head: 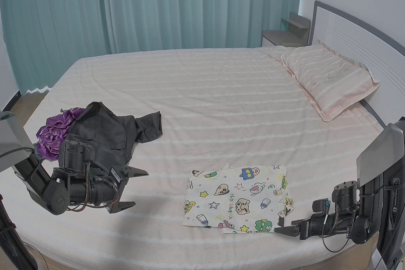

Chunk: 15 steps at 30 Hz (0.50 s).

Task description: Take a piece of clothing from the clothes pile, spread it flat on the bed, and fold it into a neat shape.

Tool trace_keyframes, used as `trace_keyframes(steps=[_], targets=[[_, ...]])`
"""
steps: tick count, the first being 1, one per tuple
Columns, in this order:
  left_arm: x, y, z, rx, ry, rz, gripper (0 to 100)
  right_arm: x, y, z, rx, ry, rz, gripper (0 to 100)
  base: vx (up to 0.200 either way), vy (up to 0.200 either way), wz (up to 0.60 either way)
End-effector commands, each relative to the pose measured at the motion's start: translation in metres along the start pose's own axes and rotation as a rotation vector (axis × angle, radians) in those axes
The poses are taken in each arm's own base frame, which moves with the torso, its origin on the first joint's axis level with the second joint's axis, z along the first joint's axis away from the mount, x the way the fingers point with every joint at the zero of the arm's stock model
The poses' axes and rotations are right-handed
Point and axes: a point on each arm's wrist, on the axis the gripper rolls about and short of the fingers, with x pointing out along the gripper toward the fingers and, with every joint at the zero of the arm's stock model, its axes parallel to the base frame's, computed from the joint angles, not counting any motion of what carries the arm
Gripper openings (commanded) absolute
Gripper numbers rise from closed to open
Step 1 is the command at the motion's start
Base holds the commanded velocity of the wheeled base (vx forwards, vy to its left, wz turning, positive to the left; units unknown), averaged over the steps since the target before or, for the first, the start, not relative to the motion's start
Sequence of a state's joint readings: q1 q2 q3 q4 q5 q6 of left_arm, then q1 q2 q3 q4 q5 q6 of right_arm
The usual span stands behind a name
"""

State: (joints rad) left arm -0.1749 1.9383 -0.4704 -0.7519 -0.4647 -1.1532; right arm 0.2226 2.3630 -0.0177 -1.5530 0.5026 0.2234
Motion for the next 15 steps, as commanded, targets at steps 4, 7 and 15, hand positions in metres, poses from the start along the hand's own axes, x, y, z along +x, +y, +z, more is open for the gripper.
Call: trace_keyframes(steps=[4,7,15], targets=[[0.001,0.000,0.001,0.000,-0.002,0.000,100,0.008,0.008,-0.006,-0.018,0.036,0.027,100,0.000,0.000,0.00],[0.001,0.000,0.001,0.000,0.000,-0.001,100,0.013,0.008,-0.002,-0.021,0.023,0.036,100,0.000,0.000,0.00],[0.001,0.000,0.001,0.000,0.000,-0.001,100,0.024,0.012,0.005,0.023,-0.013,0.020,0,0.000,0.000,0.00]])
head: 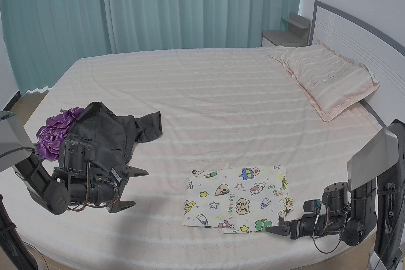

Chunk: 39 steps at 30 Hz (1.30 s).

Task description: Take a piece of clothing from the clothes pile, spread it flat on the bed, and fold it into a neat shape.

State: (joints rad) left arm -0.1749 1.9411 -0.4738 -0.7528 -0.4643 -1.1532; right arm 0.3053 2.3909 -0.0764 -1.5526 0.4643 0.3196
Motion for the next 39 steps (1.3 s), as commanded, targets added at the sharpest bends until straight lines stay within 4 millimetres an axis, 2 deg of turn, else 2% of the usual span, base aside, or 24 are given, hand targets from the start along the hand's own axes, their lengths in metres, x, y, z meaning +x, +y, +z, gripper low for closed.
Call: trace_keyframes(steps=[1,8,22,26,38,39], targets=[[0.000,0.000,0.000,-0.001,0.001,0.000,100,0.005,0.000,0.000,0.000,-0.010,-0.014,0,0.000,0.000,0.00],[0.000,0.000,0.000,-0.001,-0.001,0.001,100,0.005,-0.005,-0.005,0.001,-0.001,-0.070,0,0.000,0.000,0.00],[0.000,0.000,0.000,-0.001,-0.001,0.001,100,-0.013,-0.015,-0.002,0.005,-0.027,-0.121,0,0.000,0.000,0.00],[0.000,0.000,0.000,-0.001,0.000,0.002,100,-0.018,-0.017,-0.008,-0.015,0.000,-0.134,0,0.000,0.000,0.00],[0.000,0.000,0.000,-0.001,0.000,0.002,100,-0.019,-0.022,-0.011,-0.047,0.016,-0.152,0,0.000,0.000,0.00],[0.000,0.000,0.000,-0.001,0.000,0.002,100,-0.021,-0.023,-0.010,-0.048,0.008,-0.157,100,0.000,0.000,0.00]])
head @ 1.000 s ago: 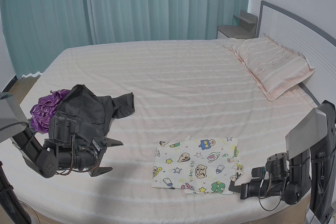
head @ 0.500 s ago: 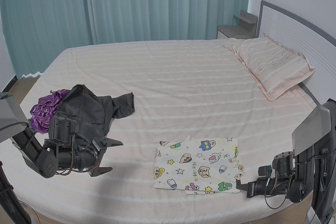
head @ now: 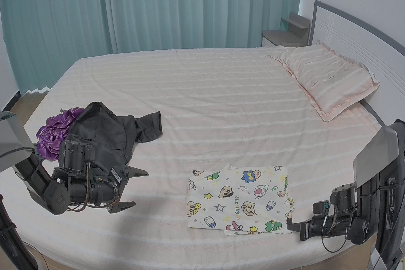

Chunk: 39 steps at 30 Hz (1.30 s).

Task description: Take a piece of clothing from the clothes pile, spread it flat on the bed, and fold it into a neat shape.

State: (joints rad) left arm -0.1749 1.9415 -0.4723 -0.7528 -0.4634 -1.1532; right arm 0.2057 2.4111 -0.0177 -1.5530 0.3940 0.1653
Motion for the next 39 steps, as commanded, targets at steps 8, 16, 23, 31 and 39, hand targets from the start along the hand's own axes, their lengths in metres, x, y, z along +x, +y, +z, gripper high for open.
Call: trace_keyframes(steps=[8,16,23,31,39], targets=[[0.000,0.000,0.000,0.000,-0.001,-0.001,100,-0.039,-0.005,0.041,-0.046,-0.261,-0.044,100,0.000,0.000,0.00],[0.000,0.000,0.000,-0.001,0.000,0.001,100,0.010,-0.019,0.090,-0.066,-0.381,-0.033,100,0.000,0.000,0.00],[0.000,0.000,0.000,-0.001,0.000,0.001,100,0.063,-0.023,0.122,0.023,-0.366,-0.045,100,0.000,0.000,0.00],[0.000,0.000,0.000,0.000,0.000,0.000,100,0.090,-0.032,0.116,0.029,-0.343,-0.065,100,0.000,0.000,0.00],[0.000,0.000,0.000,-0.001,0.000,0.001,100,0.094,-0.029,0.119,0.018,-0.348,-0.055,100,0.000,0.000,0.00]])
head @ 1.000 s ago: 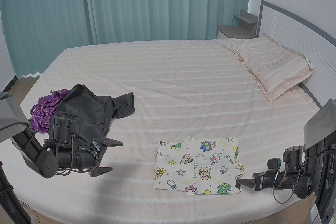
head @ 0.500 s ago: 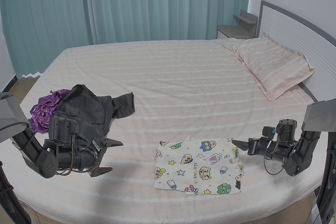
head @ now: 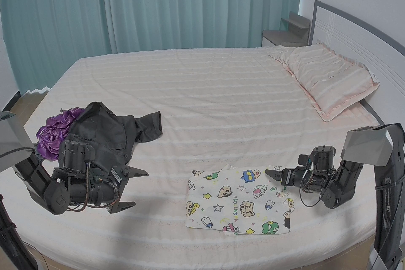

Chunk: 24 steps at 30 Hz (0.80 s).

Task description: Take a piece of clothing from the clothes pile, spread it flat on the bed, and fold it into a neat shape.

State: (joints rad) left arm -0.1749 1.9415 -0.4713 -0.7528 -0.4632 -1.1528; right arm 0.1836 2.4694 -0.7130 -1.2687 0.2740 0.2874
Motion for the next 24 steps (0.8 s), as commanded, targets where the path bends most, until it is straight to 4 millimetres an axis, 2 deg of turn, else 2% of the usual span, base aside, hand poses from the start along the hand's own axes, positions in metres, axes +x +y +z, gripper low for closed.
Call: trace_keyframes(steps=[1,2,3,9,14,24], targets=[[0.000,0.000,0.000,-0.001,0.000,0.000,100,0.005,-0.001,-0.005,0.001,0.011,0.002,100,0.000,0.000,0.00],[0.000,0.000,0.000,-0.001,0.000,0.000,100,0.005,-0.001,-0.003,0.001,0.003,0.001,100,0.000,0.000,0.00],[0.000,0.000,0.000,-0.001,0.000,0.000,100,0.005,-0.002,-0.001,0.003,-0.002,-0.001,0,0.000,0.000,0.00],[0.000,0.000,0.000,-0.001,0.000,0.000,100,0.004,-0.011,0.002,0.013,-0.014,-0.021,0,0.000,0.000,0.00],[0.000,0.000,0.000,-0.001,0.000,0.000,100,0.011,-0.021,0.010,0.030,-0.018,-0.043,0,0.000,0.000,0.00],[0.000,0.000,0.000,-0.001,0.000,0.000,100,0.013,-0.027,0.013,0.038,-0.029,-0.054,0,0.000,0.000,0.00]])
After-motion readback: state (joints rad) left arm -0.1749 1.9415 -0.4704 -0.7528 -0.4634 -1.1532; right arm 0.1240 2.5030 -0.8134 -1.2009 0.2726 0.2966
